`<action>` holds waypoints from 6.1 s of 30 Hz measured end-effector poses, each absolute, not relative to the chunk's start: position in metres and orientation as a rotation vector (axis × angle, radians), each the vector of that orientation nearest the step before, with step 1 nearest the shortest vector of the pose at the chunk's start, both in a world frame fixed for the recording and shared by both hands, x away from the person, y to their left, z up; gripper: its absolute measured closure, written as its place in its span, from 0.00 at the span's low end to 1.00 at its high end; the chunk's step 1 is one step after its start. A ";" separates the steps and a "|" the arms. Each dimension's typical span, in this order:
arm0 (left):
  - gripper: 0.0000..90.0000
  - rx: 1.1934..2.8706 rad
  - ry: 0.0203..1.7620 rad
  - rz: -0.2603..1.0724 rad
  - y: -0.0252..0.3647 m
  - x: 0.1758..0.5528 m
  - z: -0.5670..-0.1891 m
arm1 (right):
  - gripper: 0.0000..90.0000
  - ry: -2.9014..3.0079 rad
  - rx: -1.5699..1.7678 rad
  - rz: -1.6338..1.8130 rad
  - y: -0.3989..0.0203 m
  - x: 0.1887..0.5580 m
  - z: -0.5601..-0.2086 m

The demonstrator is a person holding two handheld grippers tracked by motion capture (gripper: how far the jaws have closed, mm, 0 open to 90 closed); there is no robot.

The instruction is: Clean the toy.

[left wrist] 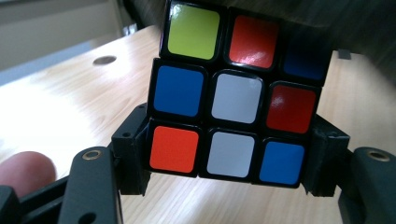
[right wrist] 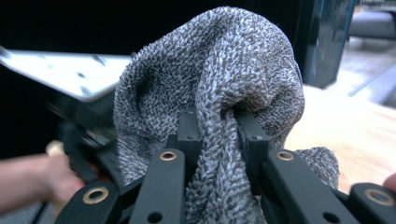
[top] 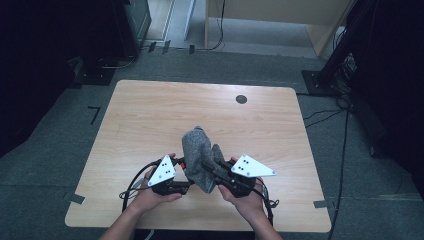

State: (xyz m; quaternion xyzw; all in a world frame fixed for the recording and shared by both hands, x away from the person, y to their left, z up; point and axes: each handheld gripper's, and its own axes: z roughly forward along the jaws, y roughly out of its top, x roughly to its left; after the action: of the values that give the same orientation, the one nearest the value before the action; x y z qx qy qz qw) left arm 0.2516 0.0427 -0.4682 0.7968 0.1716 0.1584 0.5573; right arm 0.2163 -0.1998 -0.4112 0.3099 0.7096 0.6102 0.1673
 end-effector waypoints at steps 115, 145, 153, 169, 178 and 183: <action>0.37 1.839 0.423 0.366 0.052 0.250 -0.464 | 0.81 2.005 1.014 1.775 -0.204 0.231 -0.430; 0.37 2.141 0.538 0.627 0.018 0.245 -0.463 | 0.82 2.114 0.598 1.142 -0.158 0.209 -0.433; 0.37 2.103 0.528 0.574 0.022 0.248 -0.463 | 0.82 2.033 0.753 1.209 -0.179 0.216 -0.427; 0.37 1.828 0.365 0.340 0.052 0.248 -0.457 | 0.82 1.997 0.909 1.541 -0.208 0.228 -0.419; 0.37 1.756 0.434 0.312 0.063 0.254 -0.453 | 0.82 2.011 1.023 1.528 -0.220 0.239 -0.434; 0.37 1.762 0.422 0.292 0.060 0.252 -0.454 | 0.82 2.010 0.828 1.569 -0.203 0.223 -0.417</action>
State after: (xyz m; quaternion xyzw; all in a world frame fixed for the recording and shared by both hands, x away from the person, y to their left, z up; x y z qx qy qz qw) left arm 0.2518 0.0597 -0.4539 0.7624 0.1827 0.1263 0.6079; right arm 0.2231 -0.2029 -0.4170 0.3007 0.7300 0.5697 0.2283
